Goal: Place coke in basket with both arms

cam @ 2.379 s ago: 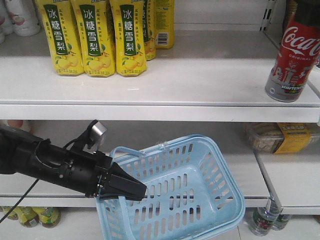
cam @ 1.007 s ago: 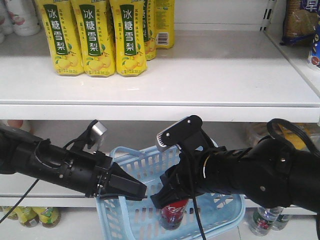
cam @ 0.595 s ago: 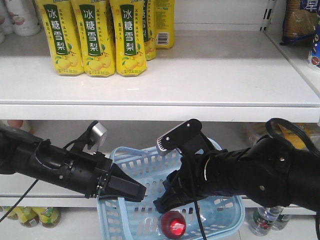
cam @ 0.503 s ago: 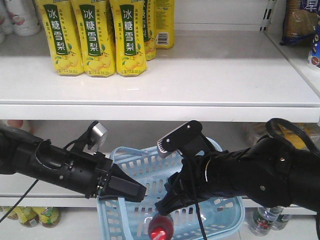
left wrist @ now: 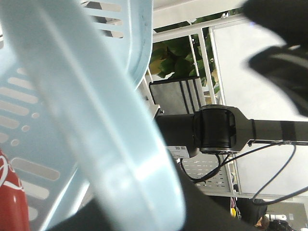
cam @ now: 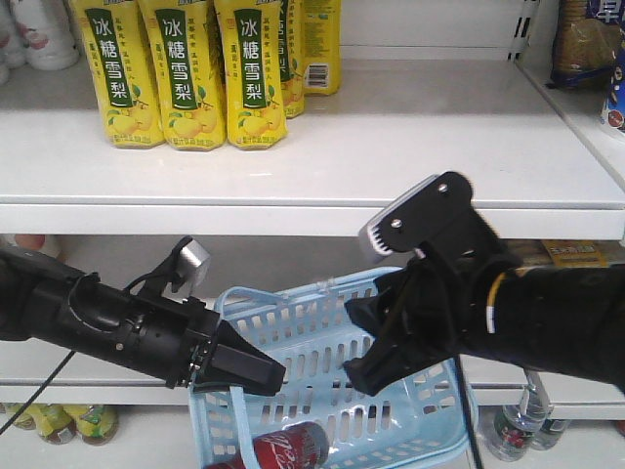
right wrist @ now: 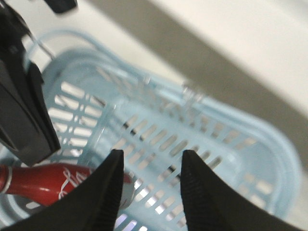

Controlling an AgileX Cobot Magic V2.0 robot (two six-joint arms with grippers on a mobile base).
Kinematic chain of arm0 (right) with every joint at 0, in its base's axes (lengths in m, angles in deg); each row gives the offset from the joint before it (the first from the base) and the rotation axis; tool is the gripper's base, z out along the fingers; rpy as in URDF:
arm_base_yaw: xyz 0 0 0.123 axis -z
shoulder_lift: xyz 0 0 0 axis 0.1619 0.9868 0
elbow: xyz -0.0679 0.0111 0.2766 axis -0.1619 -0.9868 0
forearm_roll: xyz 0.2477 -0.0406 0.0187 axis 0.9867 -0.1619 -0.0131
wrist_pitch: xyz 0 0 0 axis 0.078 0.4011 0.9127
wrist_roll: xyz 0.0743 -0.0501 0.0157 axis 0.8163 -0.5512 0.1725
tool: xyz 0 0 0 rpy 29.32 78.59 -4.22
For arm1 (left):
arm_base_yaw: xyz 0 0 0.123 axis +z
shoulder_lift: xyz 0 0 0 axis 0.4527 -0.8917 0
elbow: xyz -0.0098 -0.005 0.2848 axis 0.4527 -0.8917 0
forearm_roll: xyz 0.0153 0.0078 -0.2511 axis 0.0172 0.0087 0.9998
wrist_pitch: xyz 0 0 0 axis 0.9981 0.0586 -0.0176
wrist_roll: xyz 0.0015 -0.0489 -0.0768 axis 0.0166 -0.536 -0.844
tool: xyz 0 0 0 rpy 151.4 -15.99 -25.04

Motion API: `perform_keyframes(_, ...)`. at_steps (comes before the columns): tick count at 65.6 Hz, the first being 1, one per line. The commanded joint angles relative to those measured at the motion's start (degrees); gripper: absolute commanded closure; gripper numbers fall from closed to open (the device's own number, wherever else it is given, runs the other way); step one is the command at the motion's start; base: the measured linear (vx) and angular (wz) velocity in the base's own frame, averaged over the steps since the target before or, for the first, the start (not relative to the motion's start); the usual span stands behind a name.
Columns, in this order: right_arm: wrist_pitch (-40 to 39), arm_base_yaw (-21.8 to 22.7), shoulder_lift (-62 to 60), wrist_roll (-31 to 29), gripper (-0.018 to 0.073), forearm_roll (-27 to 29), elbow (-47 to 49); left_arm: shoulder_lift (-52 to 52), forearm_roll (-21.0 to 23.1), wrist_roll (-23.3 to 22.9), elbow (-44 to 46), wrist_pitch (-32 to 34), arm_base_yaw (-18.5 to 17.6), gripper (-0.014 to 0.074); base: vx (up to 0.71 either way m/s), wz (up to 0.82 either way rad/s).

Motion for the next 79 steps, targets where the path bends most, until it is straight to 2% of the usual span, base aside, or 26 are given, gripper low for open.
perform_keyframes(1,-2.9,0.2,-6.2,1.6,0.0267,-5.8,1.7,2.0,3.4,0.0,1.1,1.9,0.1,0.0602,0.00,0.00)
perform_keyframes(9,-1.9,2.8,-11.0,7.9,0.0267,-13.1,1.7,2.0,3.4,0.0,1.1,1.9,0.1,0.0602,0.00,0.00)
perform_keyframes(16,1.7,7.5,-14.1,15.4,0.0267,-21.4,1.7,2.0,3.4,0.0,1.1,1.9,0.1,0.0602,0.00,0.00)
perform_keyframes(23,5.3,11.9,-17.0,20.6,0.0267,-26.2,1.7,2.0,3.4,0.0,1.1,1.9,0.1,0.0602,0.00,0.00)
perform_keyframes(34,4.1,13.7,-23.2,20.5,0.0267,-26.5,0.2,2.0,3.4,0.0,1.1,1.9,0.1,0.0602,0.00,0.00)
perform_keyframes(47,-2.4,13.7,-32.9,21.1,0.0267,-27.6,-10.0,2.0,3.4,0.0,1.1,1.9,0.1,0.0602,0.00,0.00)
perform_keyframes(59,-2.1,13.7,-43.8,26.5,0.0267,-28.2,-20.0,2.0,3.4,0.0,1.1,1.9,0.1,0.0602,0.00,0.00)
perform_keyframes(79,-2.7,13.7,-62.1,27.8,0.0267,-29.3,-31.0,2.0,3.4,0.0,1.1,1.9,0.1,0.0602,0.00,0.00)
